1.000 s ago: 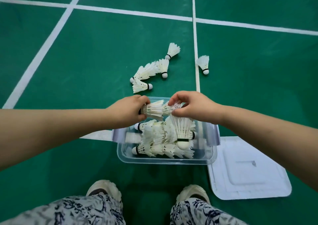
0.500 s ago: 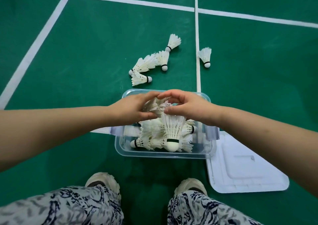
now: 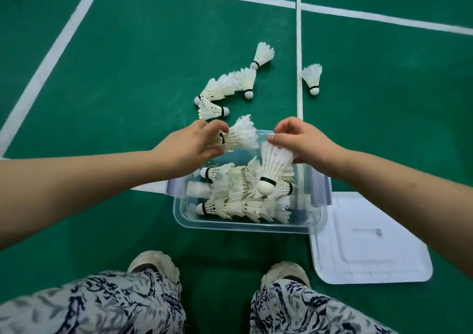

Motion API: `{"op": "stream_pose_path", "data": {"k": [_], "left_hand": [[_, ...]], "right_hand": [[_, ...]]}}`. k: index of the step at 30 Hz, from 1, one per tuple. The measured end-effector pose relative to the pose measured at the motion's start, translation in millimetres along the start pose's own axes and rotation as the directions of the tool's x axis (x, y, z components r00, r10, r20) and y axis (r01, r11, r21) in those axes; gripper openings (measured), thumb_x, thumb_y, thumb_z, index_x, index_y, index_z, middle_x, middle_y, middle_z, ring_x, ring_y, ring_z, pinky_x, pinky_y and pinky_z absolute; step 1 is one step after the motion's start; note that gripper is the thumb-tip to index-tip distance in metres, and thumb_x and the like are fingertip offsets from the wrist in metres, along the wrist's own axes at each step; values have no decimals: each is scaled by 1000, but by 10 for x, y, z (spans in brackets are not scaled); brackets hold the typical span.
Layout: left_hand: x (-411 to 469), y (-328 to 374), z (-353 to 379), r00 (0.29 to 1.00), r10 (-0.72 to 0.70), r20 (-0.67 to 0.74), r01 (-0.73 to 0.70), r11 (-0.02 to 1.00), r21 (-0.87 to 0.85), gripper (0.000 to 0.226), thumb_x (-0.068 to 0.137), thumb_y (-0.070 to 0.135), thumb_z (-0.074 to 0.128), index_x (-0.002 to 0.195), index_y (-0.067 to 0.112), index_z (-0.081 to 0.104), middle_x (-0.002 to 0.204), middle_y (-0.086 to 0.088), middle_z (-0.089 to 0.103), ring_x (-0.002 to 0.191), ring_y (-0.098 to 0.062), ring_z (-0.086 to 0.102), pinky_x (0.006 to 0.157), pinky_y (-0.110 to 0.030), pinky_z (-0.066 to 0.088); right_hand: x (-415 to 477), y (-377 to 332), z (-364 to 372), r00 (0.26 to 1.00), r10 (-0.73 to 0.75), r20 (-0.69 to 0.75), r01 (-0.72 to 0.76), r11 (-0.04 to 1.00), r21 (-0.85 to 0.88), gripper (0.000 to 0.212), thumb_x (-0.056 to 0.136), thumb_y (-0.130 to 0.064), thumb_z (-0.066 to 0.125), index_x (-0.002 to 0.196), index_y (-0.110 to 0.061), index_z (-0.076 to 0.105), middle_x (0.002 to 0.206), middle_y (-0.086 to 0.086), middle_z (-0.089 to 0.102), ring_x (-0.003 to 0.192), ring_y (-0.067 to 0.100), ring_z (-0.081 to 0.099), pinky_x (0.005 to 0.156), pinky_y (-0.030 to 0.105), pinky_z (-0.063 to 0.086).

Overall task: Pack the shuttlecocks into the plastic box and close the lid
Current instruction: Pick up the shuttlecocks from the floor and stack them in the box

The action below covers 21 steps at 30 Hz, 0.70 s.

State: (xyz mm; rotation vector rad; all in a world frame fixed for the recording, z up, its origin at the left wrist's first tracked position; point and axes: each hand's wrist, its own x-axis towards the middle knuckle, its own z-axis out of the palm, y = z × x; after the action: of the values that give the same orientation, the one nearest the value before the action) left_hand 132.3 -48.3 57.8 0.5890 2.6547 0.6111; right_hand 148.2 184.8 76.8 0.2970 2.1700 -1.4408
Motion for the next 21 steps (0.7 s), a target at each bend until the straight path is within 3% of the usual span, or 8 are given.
{"op": "stream_pose_path", "data": {"k": [4, 8, 11, 15, 18, 21], "left_hand": [[-5, -4, 21, 999, 7, -46, -9, 999, -31, 39, 90, 34, 51, 126, 24, 38, 122, -8, 47, 99, -26, 53, 75, -28, 36], [-32, -25, 39, 997, 19, -81, -25, 997, -69, 42, 90, 31, 52, 128, 21, 37, 119, -6, 46, 87, -22, 46, 72, -28, 34], [-72, -40, 39, 994, 14, -113, -27, 993, -114, 43, 90, 30, 52, 129, 19, 37, 108, -1, 42, 84, -20, 44, 72, -28, 33], [-105, -60, 28, 990, 17, -140, -36, 990, -135, 43, 90, 30, 53, 128, 18, 36, 99, 1, 42, 80, -21, 45, 70, -29, 33], [-103, -69, 18, 988, 9, -152, -32, 988, -148, 42, 90, 29, 53, 128, 18, 36, 97, 0, 43, 77, -20, 45, 69, -29, 33], [-87, -80, 3, 988, 3, -157, -30, 985, -169, 42, 90, 28, 54, 126, 18, 36, 95, -1, 45, 77, -20, 45, 69, -29, 34]], "right_hand": [[39, 100, 6, 996, 76, -38, -78, 996, -51, 27, 89, -28, 60, 65, -18, 53, 64, 0, 56, 54, 10, 51, 50, 19, 45], [80, 161, 44, 992, 89, -92, -100, 987, -126, 27, 88, -25, 61, 62, -16, 58, 66, 3, 57, 59, 15, 51, 60, 25, 48], [54, 123, 58, 981, 18, -194, -60, 975, -213, 28, 87, -31, 63, 63, -17, 60, 55, -2, 49, 53, 11, 42, 56, 25, 37], [69, 103, 104, 956, -16, -294, -34, 986, -164, 28, 88, -31, 61, 71, -10, 67, 67, 1, 59, 66, 14, 50, 65, 26, 40], [106, 121, 203, 974, 26, -227, -65, 984, -165, 28, 90, -29, 59, 65, -16, 64, 66, -5, 63, 63, 14, 48, 66, 27, 42], [168, 134, 345, 992, 43, -122, -70, 972, -222, 26, 89, -26, 60, 64, -20, 64, 76, 4, 70, 65, 16, 48, 63, 27, 41]]}}
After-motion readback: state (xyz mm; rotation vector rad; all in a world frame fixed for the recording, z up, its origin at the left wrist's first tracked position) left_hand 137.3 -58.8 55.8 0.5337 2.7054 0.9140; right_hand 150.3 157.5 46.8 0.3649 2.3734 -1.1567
